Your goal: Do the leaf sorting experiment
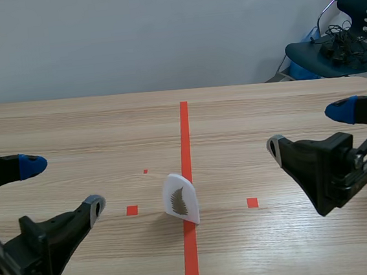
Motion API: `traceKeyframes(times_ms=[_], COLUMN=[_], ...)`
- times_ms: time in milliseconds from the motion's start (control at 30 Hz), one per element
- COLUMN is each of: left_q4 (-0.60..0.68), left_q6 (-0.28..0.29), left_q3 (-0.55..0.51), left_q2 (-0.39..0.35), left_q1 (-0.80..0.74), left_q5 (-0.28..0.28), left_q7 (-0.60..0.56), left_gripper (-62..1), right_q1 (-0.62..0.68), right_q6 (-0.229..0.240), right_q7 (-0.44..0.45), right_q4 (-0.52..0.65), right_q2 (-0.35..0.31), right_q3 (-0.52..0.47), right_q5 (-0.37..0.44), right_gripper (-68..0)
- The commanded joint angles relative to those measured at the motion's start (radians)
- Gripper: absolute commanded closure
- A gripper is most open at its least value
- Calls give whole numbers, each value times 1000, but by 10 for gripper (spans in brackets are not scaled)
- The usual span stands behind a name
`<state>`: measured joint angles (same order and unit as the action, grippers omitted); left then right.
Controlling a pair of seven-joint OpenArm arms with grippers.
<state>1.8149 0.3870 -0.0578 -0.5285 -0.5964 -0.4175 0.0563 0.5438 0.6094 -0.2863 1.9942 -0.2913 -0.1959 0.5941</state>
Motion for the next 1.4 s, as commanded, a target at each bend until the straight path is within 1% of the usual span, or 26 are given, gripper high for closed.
traceKeyframes(times_ms=[0,67,200,233,333,467,567,600,667,767,833,933,967,1200,1367], left_q4=[-69,-159,-343,-385,-509,-647,-733,-758,-796,-832,-845,-849,-849,-849,-849], left_q6=[1,9,35,41,53,53,49,48,37,0,-2,-3,-2,-8,-10], left_q3=[35,84,197,225,311,424,487,505,530,545,550,563,567,576,576], left_q2=[11,19,36,47,85,132,167,179,200,234,253,269,271,296,310], left_q1=[65,134,277,313,418,532,595,612,639,665,678,683,683,682,682], left_q5=[12,42,52,68,150,222,267,277,277,277,277,284,284,283,283], left_q7=[-12,-18,-87,-109,-166,-237,-281,-295,-309,-335,-335,-339,-344,-355,-355], left_gripper=[-623,-623,-623,-623,-623,-623,-623,-623,-623,-623,-623,-491,-465,-360,-229], right_q1=[-7,-7,-7,-7,-7,-7,-7,-7,-7,-7,-7,-7,-7,-7,-7], right_q6=[-7,-7,-7,-7,-8,-8,-8,-8,-11,-11,-11,-11,-11,-11,-11], right_q7=[23,23,23,23,23,23,23,23,23,23,22,23,23,22,22], right_q4=[0,0,0,0,0,0,0,0,0,0,0,0,0,0,0], right_q2=[-10,-10,-10,-10,-10,-10,-10,-10,-10,-9,-1,4,3,3,3], right_q3=[-7,-7,-8,-8,-8,-8,-8,-8,-8,-8,-8,-8,-8,-8,-8], right_q5=[11,11,11,11,11,11,11,11,11,11,11,11,11,11,11], right_gripper=[-679,-679,-679,-679,-679,-679,-679,-679,-679,-679,-679,-679,-679,-679,-679])
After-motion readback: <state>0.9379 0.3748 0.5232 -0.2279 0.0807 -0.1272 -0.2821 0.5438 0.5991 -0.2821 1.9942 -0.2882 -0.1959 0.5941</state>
